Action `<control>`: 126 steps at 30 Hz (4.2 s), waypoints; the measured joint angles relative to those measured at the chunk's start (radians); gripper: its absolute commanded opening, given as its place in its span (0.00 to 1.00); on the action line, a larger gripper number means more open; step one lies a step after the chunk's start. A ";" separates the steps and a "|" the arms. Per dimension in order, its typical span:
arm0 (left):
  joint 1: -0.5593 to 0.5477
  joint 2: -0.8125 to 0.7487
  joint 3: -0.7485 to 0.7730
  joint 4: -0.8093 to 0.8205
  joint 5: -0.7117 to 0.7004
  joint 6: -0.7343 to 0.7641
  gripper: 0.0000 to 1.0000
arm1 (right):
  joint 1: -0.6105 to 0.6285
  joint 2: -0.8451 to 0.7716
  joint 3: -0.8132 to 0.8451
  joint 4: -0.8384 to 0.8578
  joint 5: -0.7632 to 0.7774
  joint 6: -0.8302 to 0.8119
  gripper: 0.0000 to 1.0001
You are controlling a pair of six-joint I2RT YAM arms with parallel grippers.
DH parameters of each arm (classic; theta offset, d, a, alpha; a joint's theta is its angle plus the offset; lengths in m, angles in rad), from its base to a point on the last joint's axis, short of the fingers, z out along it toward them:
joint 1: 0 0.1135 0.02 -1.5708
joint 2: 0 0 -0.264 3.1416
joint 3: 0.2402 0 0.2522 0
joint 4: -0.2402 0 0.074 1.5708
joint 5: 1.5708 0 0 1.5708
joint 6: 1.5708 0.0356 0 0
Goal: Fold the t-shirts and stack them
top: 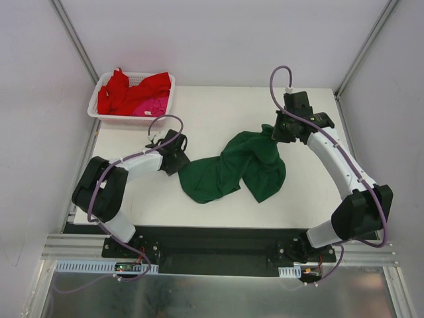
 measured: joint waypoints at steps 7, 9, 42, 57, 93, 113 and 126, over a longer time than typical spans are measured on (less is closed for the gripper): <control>0.027 0.062 0.019 0.087 0.003 0.025 0.00 | 0.000 -0.024 0.000 -0.002 -0.008 0.007 0.01; 0.032 0.072 0.022 0.107 0.009 0.026 0.00 | 0.000 -0.026 0.000 -0.002 -0.011 0.008 0.01; 0.303 -0.599 0.381 -0.245 -0.041 0.554 0.00 | 0.013 -0.032 0.383 0.066 -0.128 -0.021 0.01; 0.303 -0.658 -0.126 -0.380 0.090 0.372 0.00 | 0.050 -0.236 -0.237 -0.096 -0.187 0.101 0.01; 0.667 -0.600 -0.483 -0.058 0.289 0.148 0.43 | -0.022 -0.032 -0.175 -0.191 -0.119 0.012 0.01; 0.667 -0.546 -0.482 0.018 0.262 0.130 0.00 | -0.022 -0.032 -0.167 -0.203 -0.130 0.009 0.01; 0.667 -0.723 -0.090 -0.281 0.070 0.202 0.00 | -0.008 -0.019 -0.052 -0.144 -0.229 0.037 0.01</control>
